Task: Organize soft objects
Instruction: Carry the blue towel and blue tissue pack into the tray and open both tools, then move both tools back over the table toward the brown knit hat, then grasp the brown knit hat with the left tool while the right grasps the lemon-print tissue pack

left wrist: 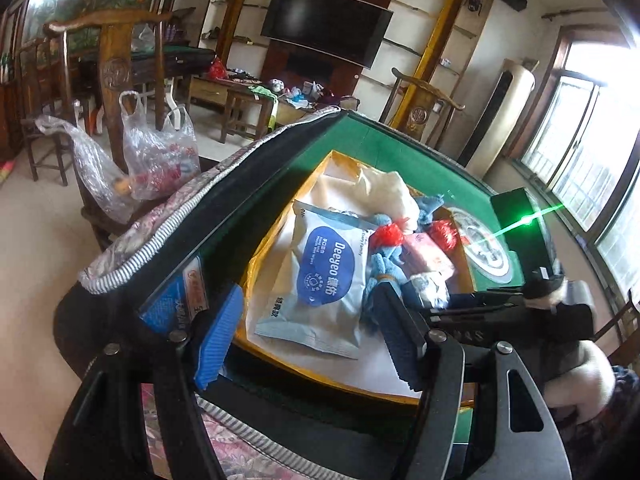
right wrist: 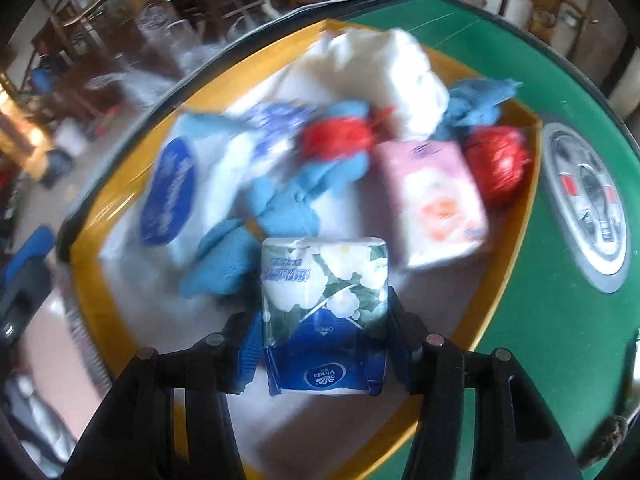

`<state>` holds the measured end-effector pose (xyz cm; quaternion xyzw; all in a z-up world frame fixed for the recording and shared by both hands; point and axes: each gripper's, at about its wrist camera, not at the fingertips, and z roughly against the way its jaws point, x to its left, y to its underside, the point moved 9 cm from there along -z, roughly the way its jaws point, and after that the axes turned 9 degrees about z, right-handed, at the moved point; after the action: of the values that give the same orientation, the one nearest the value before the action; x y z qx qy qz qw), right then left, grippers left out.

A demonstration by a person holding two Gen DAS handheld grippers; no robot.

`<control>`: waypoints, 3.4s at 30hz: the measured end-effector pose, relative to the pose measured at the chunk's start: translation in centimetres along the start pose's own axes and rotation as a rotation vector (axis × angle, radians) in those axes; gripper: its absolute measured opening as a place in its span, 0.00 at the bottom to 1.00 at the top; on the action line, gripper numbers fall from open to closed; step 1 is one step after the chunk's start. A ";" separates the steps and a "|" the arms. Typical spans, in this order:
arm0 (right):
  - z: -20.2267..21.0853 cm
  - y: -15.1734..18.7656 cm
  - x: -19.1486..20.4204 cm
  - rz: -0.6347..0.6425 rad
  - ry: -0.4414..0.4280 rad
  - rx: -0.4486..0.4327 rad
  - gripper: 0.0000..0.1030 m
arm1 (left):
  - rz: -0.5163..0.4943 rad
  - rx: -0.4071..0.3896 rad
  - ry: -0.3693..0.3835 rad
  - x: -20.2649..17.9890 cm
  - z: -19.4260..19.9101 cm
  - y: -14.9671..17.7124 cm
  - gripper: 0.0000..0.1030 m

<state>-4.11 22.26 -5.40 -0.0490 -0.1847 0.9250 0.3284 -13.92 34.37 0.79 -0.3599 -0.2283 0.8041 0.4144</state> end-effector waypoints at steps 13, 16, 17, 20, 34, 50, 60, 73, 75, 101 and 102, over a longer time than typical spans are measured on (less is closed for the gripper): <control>7.6 2.3 -3.8 -0.029 0.038 -0.247 0.58 | -0.180 -0.027 -0.114 -3.6 0.6 1.0 0.71; 8.5 3.6 -6.3 -0.080 0.040 -0.281 0.59 | -0.218 -0.018 -0.124 -5.0 0.5 1.5 0.71; 8.8 3.9 -7.1 -0.100 0.045 -0.290 0.59 | -0.231 -0.014 -0.125 -5.5 0.5 1.6 0.71; 10.4 5.8 -10.1 -0.166 0.057 -0.312 0.59 | -0.268 -0.010 -0.131 -7.0 0.5 2.1 0.71; 17.5 27.4 -32.2 -0.791 0.215 -0.468 0.67 | -0.388 0.056 0.122 -17.0 1.6 6.5 0.71; 11.5 19.0 -25.0 -0.652 -0.335 -0.488 0.69 | -0.470 0.103 0.126 -20.7 2.3 9.9 0.71; 17.9 25.2 -35.2 -0.768 0.230 -0.536 0.70 | -0.433 0.176 0.164 -20.9 0.8 11.1 0.71; 14.7 21.1 -31.0 -0.616 -0.083 -0.552 0.71 | -0.384 0.234 0.189 -21.1 -0.2 11.3 0.71; 14.0 21.4 -31.1 -0.622 -0.040 -0.533 0.71 | -0.367 0.284 0.221 -21.7 -0.7 12.0 0.71; 9.6 22.2 -33.6 -0.592 0.190 -0.342 0.73 | -0.590 0.405 0.312 -36.6 -8.2 18.5 0.70; 9.6 22.1 -33.5 -0.587 0.186 -0.341 0.73 | -0.601 0.401 0.320 -37.1 -8.3 18.7 0.70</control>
<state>6.97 -17.50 -5.84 -0.1318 -0.3121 0.7386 0.5828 -2.15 -6.18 -2.51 -0.3097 -0.0945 0.6095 0.7237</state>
